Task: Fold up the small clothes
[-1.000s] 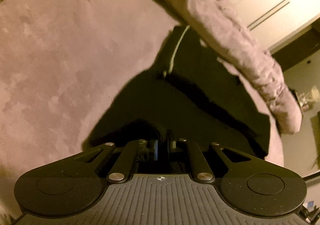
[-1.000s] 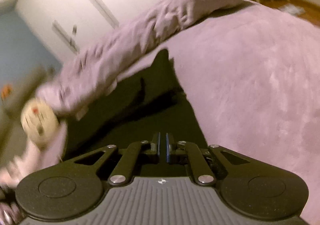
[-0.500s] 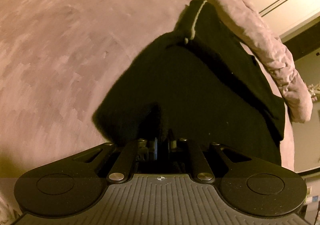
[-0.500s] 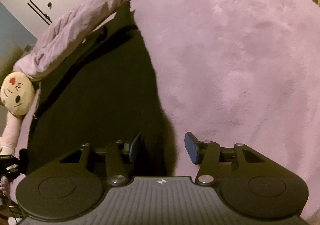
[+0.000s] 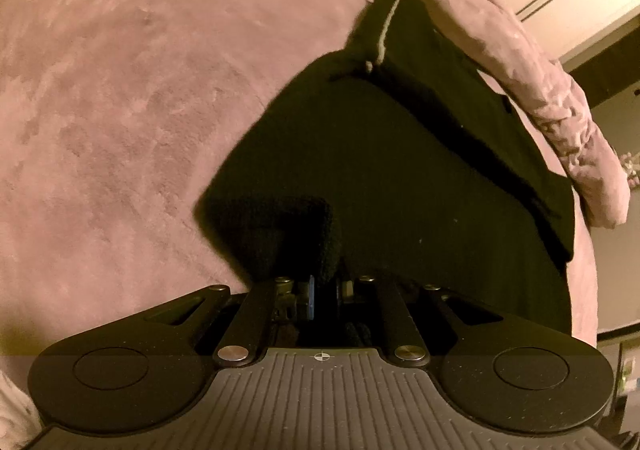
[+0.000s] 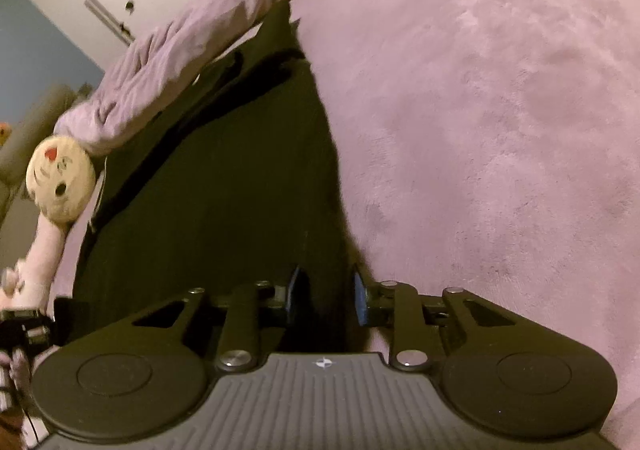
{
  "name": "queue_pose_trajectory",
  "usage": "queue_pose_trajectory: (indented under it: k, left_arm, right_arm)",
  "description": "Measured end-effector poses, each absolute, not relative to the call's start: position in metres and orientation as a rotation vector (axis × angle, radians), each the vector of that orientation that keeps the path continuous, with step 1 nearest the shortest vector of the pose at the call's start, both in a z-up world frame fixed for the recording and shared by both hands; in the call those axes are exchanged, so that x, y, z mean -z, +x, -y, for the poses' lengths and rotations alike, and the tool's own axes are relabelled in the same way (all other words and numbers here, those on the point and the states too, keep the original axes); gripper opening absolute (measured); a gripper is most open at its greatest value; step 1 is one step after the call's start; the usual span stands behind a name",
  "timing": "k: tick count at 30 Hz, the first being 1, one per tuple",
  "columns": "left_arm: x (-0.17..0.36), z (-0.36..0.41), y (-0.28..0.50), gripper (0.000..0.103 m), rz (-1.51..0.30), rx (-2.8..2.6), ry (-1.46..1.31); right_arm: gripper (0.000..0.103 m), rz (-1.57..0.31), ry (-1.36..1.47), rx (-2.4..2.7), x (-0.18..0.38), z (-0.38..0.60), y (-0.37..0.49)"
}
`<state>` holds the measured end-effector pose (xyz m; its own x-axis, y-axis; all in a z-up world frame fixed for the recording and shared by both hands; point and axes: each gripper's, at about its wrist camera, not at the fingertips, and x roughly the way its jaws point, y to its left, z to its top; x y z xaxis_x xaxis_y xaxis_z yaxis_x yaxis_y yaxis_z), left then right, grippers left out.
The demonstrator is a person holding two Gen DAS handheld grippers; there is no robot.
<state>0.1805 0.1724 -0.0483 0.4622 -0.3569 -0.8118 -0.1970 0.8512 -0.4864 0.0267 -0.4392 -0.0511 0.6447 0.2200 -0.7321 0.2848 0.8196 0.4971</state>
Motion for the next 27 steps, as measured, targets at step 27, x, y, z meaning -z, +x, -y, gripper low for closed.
queue_pose_trajectory:
  k: [27]
  left_arm:
    - [0.013, -0.187, 0.193, 0.010, -1.033, 0.182, -0.667]
  right_arm:
    - [0.009, -0.794, 0.814, -0.161, 0.020, 0.429, 0.066]
